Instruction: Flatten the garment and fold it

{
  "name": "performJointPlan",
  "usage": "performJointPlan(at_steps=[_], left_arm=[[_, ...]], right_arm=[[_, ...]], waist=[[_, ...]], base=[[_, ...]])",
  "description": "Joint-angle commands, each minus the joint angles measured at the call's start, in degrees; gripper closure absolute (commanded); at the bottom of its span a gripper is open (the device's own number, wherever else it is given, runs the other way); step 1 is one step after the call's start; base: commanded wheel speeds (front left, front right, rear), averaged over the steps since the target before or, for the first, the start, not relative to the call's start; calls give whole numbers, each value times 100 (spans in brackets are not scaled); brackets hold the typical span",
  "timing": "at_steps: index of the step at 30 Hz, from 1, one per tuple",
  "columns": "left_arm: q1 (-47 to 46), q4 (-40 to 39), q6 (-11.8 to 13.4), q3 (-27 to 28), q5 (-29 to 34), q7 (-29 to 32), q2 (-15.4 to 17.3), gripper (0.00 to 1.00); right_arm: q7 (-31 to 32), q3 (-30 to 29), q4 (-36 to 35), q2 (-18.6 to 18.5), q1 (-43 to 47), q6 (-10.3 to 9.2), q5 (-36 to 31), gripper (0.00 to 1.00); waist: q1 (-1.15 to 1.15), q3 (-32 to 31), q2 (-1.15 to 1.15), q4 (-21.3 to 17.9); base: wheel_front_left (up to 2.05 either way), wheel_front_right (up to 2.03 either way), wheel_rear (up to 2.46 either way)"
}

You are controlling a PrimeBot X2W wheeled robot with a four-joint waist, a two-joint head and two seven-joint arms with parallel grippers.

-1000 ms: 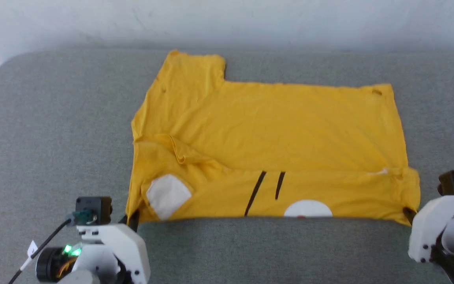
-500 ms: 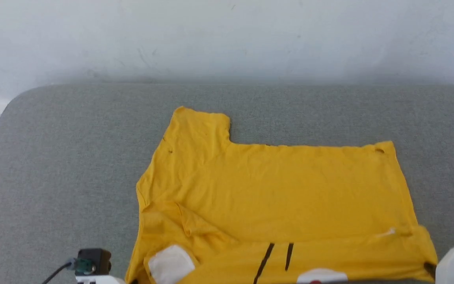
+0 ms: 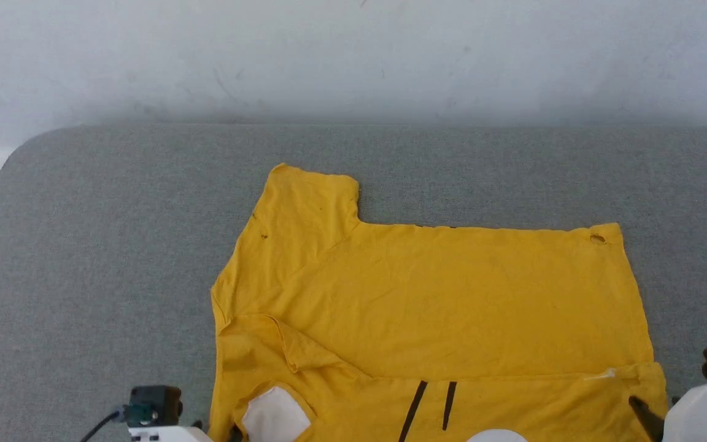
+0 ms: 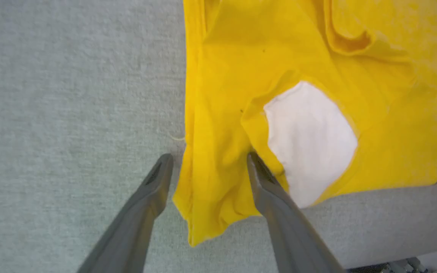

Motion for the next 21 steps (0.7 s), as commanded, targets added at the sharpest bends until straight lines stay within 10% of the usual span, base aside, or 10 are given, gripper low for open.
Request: performJointPlan(at_steps=[1,12,21], left_arm=[[-136,30,-52,101,67,-149,-30,0],[-719,-278,-512,919,865,-2380,-179,0],[-1645,-68,-700,872,1537,-2053,-156,0]], right_arm=[[-144,-20,-33,-34,-143,-11,-5,0],[-2742,216,-878,116,-695,-11,-311,0],[-3730,513,-1177,568,-762,-11,-642,0]], waist=[[0,-29,0,-4],[0,-122,0,-96],[0,443,0,-403]], base=[[0,0,0],[0,0,0],[0,0,0]])
